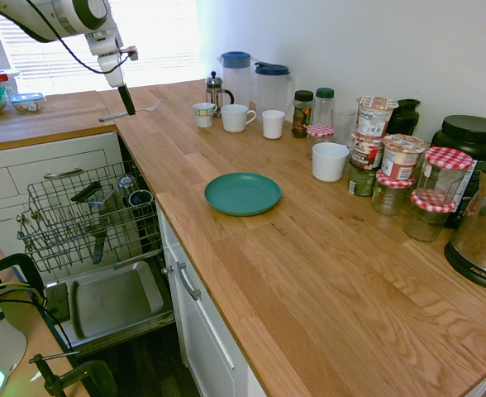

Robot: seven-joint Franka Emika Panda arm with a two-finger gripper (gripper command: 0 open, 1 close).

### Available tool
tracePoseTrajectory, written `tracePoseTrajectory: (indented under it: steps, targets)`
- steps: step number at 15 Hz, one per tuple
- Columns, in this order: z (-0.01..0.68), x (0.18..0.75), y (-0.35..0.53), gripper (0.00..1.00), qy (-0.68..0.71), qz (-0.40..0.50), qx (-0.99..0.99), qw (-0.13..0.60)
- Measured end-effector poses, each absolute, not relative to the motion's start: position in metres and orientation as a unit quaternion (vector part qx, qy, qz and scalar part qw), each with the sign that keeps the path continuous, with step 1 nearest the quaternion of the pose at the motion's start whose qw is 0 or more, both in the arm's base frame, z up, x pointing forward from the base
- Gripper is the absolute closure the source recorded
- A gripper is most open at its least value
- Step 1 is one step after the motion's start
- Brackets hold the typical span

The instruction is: Put the fork in the dishwasher

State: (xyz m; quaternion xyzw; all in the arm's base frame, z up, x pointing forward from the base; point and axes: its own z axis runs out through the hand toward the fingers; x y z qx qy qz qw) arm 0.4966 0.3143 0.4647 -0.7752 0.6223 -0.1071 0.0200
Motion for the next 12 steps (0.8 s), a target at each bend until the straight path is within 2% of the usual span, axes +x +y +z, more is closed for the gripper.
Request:
tracePoseTrajectory:
  steps: [9, 12]
  targets:
    - [0.383, 0.376, 0.413, 1.00, 0.573, -0.115, -0.811, 0.005]
    - [0.339, 0.364, 0.423, 1.00, 0.539, -0.118, -0.834, 0.001]
